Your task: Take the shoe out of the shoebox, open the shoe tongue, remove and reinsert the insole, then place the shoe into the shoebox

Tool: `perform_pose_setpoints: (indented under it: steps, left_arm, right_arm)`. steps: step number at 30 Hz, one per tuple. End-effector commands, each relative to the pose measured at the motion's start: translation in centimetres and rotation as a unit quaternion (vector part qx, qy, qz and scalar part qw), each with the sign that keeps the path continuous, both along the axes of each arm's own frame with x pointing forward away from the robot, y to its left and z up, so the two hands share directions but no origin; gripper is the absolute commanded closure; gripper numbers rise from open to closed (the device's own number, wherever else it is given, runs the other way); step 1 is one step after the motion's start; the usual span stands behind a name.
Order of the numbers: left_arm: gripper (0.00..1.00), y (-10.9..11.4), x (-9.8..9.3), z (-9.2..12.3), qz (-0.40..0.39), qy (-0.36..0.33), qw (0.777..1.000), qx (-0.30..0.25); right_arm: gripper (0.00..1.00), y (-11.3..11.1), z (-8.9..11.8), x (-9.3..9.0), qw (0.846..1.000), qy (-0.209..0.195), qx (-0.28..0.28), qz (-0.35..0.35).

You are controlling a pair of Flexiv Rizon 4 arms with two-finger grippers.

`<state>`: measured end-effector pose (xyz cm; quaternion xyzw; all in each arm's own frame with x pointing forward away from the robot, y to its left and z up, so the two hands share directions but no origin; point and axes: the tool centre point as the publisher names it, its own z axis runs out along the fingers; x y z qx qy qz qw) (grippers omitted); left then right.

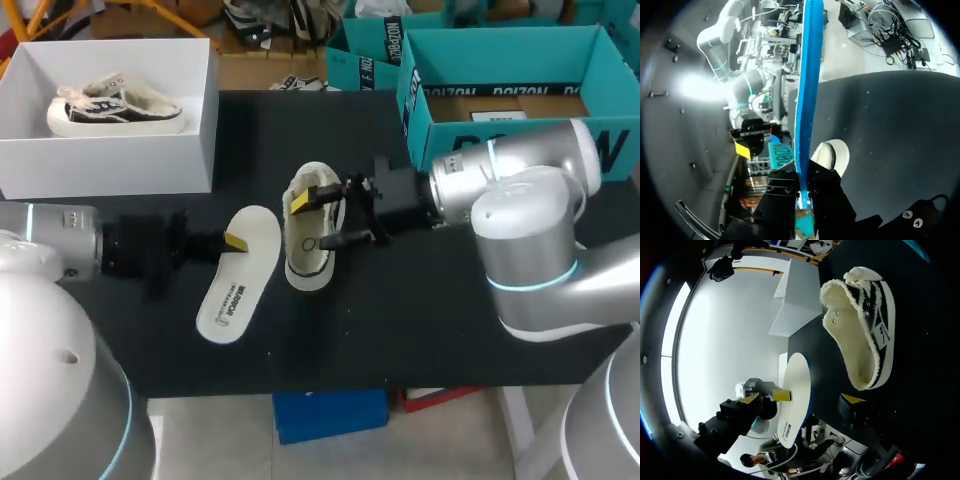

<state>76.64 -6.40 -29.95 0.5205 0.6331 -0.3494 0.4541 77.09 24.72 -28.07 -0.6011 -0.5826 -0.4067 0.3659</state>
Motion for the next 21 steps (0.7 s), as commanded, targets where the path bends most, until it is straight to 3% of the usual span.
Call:
perform_pose_setpoints:
  steps: [1, 9, 21]
  left_arm:
    - [1.0, 2.1, -2.2, 1.0, -0.011, 0.03, 0.996, 0.08]
    - [1.0, 2.1, -4.6, 0.4, -0.044, 0.061, 0.992, 0.103]
    - [1.0, 1.4, -6.7, -0.7, -0.078, 0.082, 0.987, 0.111]
  right_arm:
    - [0.0, -1.7, 1.7, -3.2, 0.998, -0.008, -0.038, -0.04]
    - [0.0, -3.0, 2.7, -6.0, 0.996, -0.01, -0.063, -0.07]
    - [0.0, -5.1, 4.2, -8.4, 0.992, -0.01, -0.086, -0.092]
